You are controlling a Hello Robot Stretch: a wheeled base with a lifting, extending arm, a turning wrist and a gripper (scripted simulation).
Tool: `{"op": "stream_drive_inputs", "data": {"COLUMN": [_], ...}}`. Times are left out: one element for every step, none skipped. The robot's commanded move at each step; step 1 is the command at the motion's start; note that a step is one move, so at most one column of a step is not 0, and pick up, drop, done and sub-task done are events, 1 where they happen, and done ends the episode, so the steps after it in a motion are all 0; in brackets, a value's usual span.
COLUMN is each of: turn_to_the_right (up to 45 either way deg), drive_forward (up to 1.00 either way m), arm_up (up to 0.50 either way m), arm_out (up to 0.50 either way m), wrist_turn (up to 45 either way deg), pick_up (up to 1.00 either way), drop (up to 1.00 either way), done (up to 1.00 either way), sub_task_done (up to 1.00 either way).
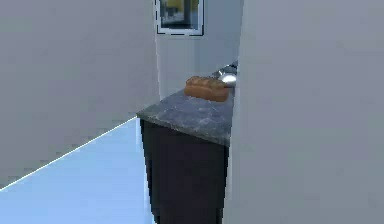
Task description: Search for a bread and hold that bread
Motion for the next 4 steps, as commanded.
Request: {"op": "stream_drive_inputs", "data": {"turn_to_the_right": [-18.0,0.0,-45.0,-15.0], "drive_forward": [0.0,0.2,0.0,0.0], "arm_up": [0.0,0.0,0.0,0.0], "arm_out": [0.0,0.0,0.0,0.0], "wrist_turn": [0.0,0.0,0.0,0.0], "pick_up": [0.0,0.0,0.0,0.0], "drop": [0.0,0.0,0.0,0.0], "done": [0.0,0.0,0.0,0.0], "sub_task_done": [0.0,0.0,0.0,0.0]}}
